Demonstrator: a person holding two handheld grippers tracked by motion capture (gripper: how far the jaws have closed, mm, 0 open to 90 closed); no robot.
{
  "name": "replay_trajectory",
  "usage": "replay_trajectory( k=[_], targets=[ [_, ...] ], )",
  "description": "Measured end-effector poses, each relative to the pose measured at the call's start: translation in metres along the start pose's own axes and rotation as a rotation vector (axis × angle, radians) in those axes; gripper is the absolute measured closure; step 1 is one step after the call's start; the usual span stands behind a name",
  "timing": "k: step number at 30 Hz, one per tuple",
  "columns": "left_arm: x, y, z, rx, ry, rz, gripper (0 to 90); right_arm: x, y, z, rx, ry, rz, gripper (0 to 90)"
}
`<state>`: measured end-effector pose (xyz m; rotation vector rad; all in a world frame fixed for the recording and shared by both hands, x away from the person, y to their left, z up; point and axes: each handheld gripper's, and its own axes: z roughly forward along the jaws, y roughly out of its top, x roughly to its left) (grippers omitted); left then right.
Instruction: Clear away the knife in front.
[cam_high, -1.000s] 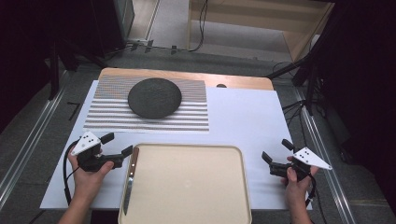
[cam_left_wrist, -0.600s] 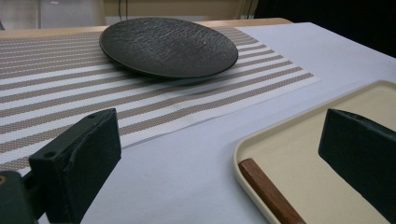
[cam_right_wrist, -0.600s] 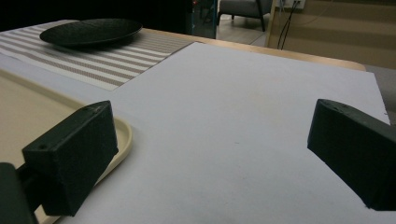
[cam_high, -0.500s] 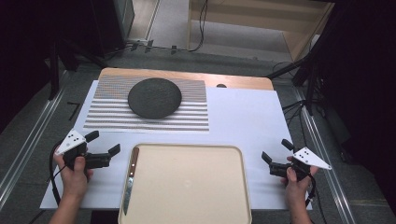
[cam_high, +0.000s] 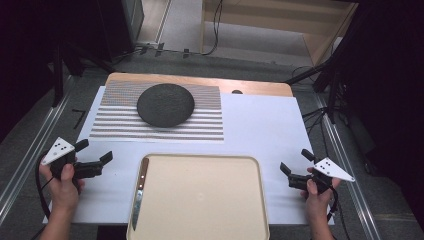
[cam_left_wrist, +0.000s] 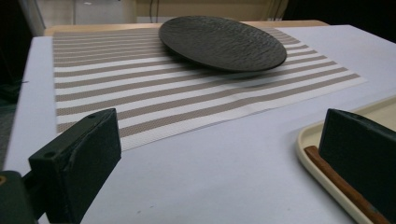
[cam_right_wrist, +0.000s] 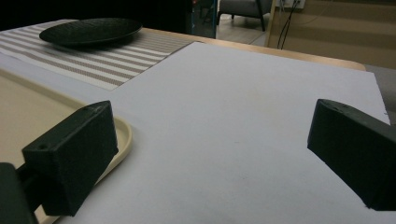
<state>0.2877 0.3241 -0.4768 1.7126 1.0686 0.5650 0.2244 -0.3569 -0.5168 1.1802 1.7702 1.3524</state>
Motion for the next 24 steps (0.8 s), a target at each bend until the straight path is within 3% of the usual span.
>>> replay_trajectory(
  k=[8, 13, 18, 24],
  targets=[
    [0.019, -0.005, -0.01, -0.008, 0.027, 0.007, 0.0, 0.0, 0.0, 0.0, 0.0, -0.002, -0.003, 0.2],
    [0.032, -0.011, -0.018, -0.045, 0.012, -0.03, 0.0, 0.0, 0.0, 0.0, 0.004, -0.001, -0.003, 0.1],
    [0.034, -0.015, -0.019, -0.082, -0.014, -0.057, 0.0, 0.0, 0.0, 0.0, 0.006, -0.002, -0.004, 0.1],
    [0.031, -0.017, -0.015, -0.06, -0.012, -0.047, 0.0, 0.001, 0.0, 0.001, 0.007, -0.004, -0.005, 0.1]
  ],
)
